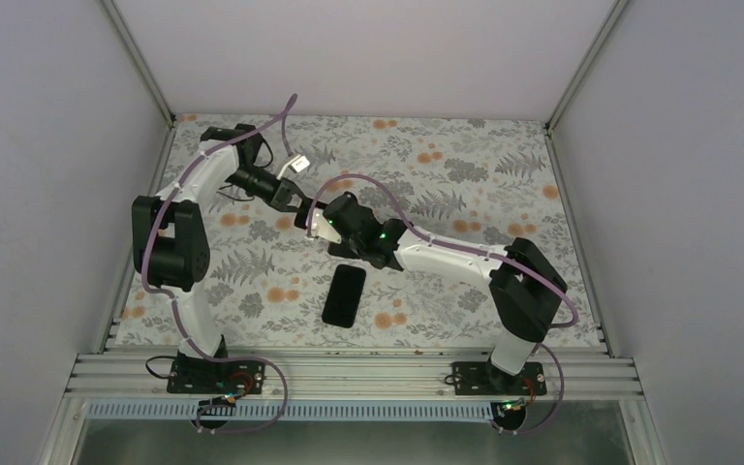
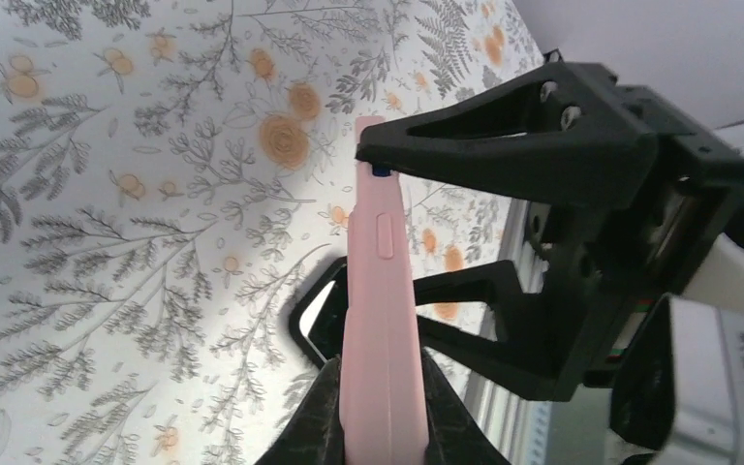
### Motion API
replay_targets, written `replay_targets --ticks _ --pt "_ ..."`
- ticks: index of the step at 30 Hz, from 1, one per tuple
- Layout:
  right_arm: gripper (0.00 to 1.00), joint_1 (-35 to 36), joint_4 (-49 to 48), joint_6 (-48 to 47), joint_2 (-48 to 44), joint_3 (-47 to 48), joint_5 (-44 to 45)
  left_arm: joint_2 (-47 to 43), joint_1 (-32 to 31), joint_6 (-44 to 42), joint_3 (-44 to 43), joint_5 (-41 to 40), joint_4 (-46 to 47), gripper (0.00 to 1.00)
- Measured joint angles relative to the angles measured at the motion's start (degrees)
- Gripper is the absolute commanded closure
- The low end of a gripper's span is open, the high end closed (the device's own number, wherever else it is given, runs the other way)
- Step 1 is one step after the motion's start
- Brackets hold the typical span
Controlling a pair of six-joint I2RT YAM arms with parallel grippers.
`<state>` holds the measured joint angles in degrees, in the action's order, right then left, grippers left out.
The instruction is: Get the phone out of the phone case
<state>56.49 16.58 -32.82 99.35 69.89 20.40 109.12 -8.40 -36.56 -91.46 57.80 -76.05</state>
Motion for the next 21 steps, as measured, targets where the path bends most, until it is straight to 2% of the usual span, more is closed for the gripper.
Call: replay_targets --ticks 2,3,4,5,9,13,15,21 --pt "0.39 0.00 0.90 0.02 0.00 0.50 0.15 0.00 0.04 -0.44 0.07 -0.83 0.87 0.98" --pt "0.28 -0.02 1.31 0.04 0.00 0.68 0.15 -0.04 -0.02 -0.50 0.09 -1.01 0.98 0.98" --pt "0.09 -0.13 1.66 0.07 0.00 0.74 0.09 -0.13 -0.15 -0.50 0.15 -1.11 1.05 0.98" --pt "0.01 -0.44 1.99 0.11 0.00 0.85 -0.07 -0.22 -0.26 -0.48 0.20 -1.25 1.18 0.98" --pt "0.00 -1.84 2.84 0.22 -0.87 0.94 -3.72 -1.09 -1.18 -1.22 0.55 -1.79 0.35 0.98" --pt "0.00 -6.99 9.49 0.00 -5.22 1.38 -16.13 -4.90 -2.95 -3.10 1.16 -2.29 0.26 0.98" --pt "0.00 -11.45 13.18 -0.74 -8.24 1.44 -24.63 -8.74 -4.11 -4.68 1.49 -2.71 0.90 0.98" --pt "0.00 -23.21 23.30 -5.57 -13.55 2.91 -41.88 -20.76 -8.76 -8.72 2.62 -8.13 0.00 0.98"
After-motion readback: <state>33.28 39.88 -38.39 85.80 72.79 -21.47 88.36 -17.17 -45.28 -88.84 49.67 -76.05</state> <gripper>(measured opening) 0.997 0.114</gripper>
